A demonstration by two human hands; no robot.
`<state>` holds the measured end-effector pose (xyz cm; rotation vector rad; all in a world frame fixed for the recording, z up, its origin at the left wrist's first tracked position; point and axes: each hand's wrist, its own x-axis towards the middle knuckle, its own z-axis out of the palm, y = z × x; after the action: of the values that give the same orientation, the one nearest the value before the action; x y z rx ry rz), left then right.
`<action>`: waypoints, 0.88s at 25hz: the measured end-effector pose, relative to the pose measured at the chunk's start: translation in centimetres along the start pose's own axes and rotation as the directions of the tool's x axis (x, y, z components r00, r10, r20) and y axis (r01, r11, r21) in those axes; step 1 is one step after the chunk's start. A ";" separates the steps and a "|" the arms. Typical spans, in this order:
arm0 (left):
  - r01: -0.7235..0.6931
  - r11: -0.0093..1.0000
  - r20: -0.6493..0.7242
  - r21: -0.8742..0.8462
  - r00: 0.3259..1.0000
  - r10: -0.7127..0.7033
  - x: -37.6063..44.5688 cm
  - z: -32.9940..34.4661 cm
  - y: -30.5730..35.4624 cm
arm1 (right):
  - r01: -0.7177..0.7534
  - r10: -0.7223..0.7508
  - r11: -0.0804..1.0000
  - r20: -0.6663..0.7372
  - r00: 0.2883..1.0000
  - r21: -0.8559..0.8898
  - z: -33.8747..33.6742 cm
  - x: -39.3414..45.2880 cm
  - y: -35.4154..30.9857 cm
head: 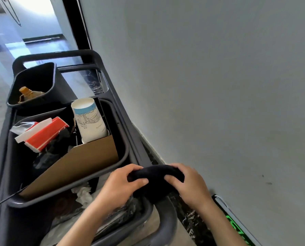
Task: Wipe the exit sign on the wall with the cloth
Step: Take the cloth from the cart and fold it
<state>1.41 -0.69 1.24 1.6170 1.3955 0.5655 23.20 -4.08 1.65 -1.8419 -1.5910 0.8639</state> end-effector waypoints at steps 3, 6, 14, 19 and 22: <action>-0.068 0.989 0.057 -0.132 0.996 0.076 -1.0 1.8 3.7 | -0.077 0.099 0.967 -0.079 0.992 0.244 -3.5 -3.7 1.0; -0.118 0.969 0.133 -0.216 0.980 0.149 -2.6 5.3 7.9 | -0.122 0.200 0.917 -0.173 0.964 0.379 -7.1 -8.2 2.3; -0.027 0.930 0.401 -0.365 0.897 0.184 -9.2 17.3 15.5 | -0.090 0.433 0.713 -0.337 0.836 0.695 -13.6 -22.8 7.6; 0.018 0.919 0.461 -0.393 0.869 0.180 -14.1 24.6 17.9 | 0.062 0.591 0.493 -0.386 0.708 0.868 -12.9 -27.9 10.8; -0.026 0.936 0.441 -0.350 0.878 0.189 -15.5 27.8 17.7 | 0.144 0.611 0.280 -0.292 0.736 0.949 -12.3 -28.9 11.8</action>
<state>29.21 -23.75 5.84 1.4347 0.8013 0.4102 37.42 -34.38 3.90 -1.1868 -0.1030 0.8725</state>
